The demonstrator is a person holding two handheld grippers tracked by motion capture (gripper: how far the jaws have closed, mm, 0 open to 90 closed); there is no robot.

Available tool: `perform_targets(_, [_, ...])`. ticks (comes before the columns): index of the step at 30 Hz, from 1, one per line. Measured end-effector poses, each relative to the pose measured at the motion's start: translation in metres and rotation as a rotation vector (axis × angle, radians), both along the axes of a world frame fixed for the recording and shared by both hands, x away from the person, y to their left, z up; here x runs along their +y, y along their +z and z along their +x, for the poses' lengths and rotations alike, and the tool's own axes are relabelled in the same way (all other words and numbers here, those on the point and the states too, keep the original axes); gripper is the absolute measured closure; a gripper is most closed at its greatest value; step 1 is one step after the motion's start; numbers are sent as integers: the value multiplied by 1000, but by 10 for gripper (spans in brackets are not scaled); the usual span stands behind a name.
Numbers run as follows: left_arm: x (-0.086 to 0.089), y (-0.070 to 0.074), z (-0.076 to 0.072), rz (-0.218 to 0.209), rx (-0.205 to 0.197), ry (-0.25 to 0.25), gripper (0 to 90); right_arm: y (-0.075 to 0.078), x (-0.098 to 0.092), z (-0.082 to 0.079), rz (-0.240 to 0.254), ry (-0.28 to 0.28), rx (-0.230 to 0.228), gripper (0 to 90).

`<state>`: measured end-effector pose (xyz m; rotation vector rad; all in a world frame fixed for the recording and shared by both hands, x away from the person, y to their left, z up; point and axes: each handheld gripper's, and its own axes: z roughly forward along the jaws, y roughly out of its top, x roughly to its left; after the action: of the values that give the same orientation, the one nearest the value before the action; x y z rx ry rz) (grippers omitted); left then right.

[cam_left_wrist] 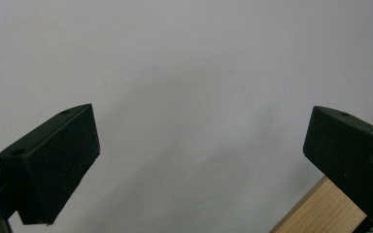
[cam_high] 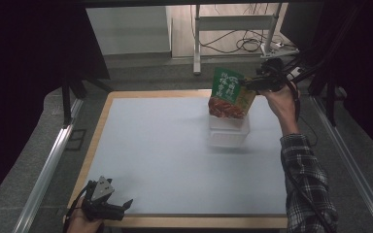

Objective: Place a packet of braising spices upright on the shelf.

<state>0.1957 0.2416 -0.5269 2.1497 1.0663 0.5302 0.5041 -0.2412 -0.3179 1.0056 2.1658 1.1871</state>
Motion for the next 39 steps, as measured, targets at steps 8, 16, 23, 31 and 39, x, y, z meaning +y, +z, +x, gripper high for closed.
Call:
perform_targets(8, [0,0,0,-6,-1,3,0,-4,-5,-7,27,-1,11,64])
perform_targets(16, [0,0,0,-4,0,0,0,-14,-7,-14,23,-9,43,0])
perform_targets(23, [0,0,0,-3,-1,0,0,-21,-12,-23,37,-4,50,0])
perform_targets(31, [-1,0,0,1,-2,-1,0,-27,-15,-36,21,8,47,0])
perform_targets(39, [-1,0,0,4,-2,-3,0,-30,-18,-53,19,29,48,0])
